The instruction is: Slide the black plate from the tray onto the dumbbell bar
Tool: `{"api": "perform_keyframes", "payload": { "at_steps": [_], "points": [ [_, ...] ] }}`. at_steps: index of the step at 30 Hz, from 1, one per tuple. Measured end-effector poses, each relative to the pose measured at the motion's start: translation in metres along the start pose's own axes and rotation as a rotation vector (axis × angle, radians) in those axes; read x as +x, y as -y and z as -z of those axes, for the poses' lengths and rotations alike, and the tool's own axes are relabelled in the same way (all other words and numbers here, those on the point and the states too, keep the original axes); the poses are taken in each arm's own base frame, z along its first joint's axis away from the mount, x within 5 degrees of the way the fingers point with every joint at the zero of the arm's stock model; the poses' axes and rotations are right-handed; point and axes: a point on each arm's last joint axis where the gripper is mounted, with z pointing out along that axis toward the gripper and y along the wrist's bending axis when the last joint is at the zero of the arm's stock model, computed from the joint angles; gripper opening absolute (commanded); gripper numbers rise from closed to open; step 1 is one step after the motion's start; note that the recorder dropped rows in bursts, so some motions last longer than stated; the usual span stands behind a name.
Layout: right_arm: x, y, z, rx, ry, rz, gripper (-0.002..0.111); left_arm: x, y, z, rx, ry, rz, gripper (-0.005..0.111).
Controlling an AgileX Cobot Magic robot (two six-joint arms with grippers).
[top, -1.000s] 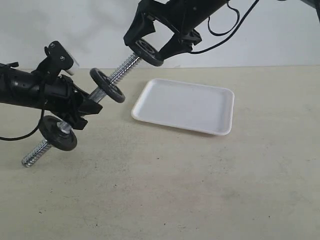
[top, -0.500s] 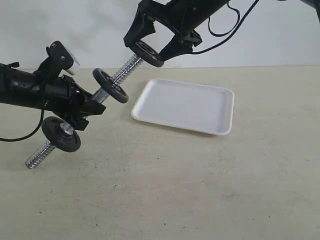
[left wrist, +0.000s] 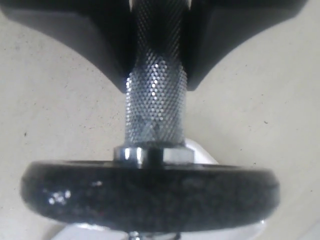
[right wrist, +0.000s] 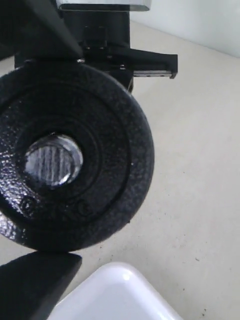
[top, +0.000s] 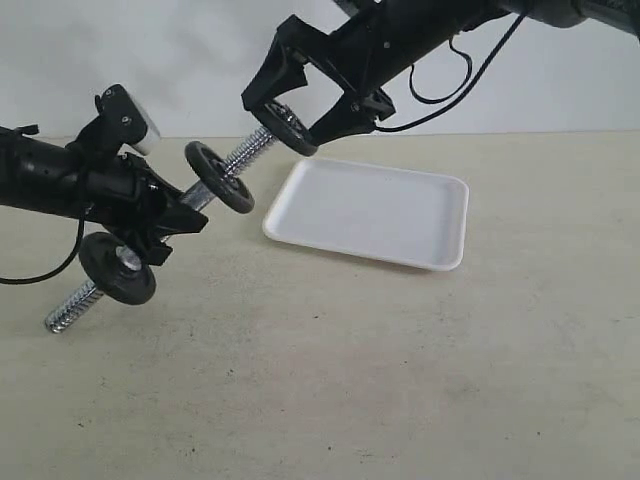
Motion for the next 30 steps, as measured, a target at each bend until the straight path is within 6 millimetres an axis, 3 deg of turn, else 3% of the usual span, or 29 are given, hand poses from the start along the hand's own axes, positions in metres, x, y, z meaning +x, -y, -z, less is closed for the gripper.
{"api": "perform_keyframes", "payload": {
  "at_steps": [8, 30],
  "points": [
    [0.01, -0.022, -0.03, -0.038, -0.063, 0.065, 0.0, -0.011, 0.002, 0.003, 0.038, 0.062, 0.006, 0.004],
    [0.01, -0.024, -0.033, -0.033, -0.057, 0.108, 0.002, -0.01, 0.002, 0.003, 0.034, 0.059, 0.006, 0.004]
  ]
}}
